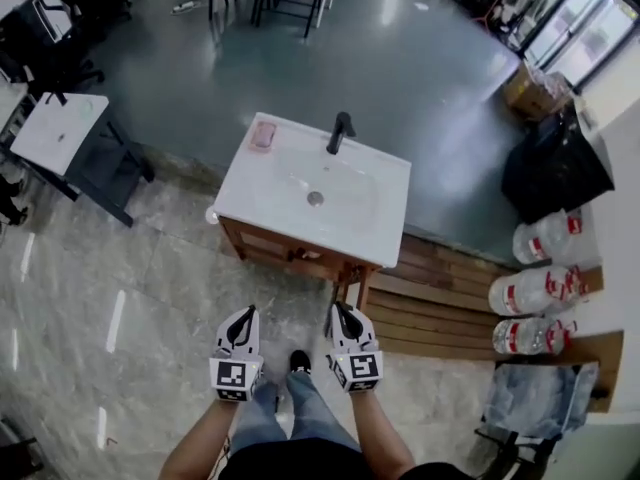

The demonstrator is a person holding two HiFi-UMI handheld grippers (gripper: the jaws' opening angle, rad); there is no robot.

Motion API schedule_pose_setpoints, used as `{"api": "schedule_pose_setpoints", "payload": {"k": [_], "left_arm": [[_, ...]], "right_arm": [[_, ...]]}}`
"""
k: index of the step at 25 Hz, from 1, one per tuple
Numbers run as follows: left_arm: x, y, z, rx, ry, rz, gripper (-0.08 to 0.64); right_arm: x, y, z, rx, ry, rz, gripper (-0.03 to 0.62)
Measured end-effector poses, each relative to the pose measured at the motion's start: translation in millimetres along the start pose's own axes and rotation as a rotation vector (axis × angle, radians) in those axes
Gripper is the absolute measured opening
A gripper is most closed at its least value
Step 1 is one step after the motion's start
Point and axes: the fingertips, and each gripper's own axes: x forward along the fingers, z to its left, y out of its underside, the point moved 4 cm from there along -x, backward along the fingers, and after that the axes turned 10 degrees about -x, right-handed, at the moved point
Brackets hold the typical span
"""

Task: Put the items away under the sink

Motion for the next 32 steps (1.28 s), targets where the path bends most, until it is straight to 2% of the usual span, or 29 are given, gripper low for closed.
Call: {"api": "schedule_pose_setpoints", "payload": {"k": [5, 9, 14, 18, 21, 32], "left_arm": [[-58.3, -58.5, -26.4, 0.027, 0.025, -0.083, 0.006], [-101.7, -106.3, -38.7, 0.067, 0.034, -0.199, 0.007], [-154.7, -138.9, -40.4, 0.074, -0.057, -0.278, 0.008], [-187.5, -150.5, -42.6, 0.044, -0.099, -0.347, 0.008], [-195.4, -146.2, -39.8, 0.055, -0.118, -0.349, 0.008], [-188.7, -152.4, -42.9, 0.098, -0.077, -0.350, 0.008]], "right_arm": [[-52.9, -81.6, -7.1, -0.026, 0.015, -0.101, 0.012], [-88.5, -120.2, -15.5, -0.009, 0.025, -0.181, 0.012], [-137.1, -151.9, -17.4, 0.026, 0.050, -0.254, 0.012], [-157.8, -149.3, -14.2, 0.024, 0.072, -0.252, 0.012], [-162.0, -141.3, -12.8, 0.027, 0.087, -0.245, 0.012], [-168.1, -152.2, -8.8, 0.015, 0.114, -0.273, 0.012]]}}
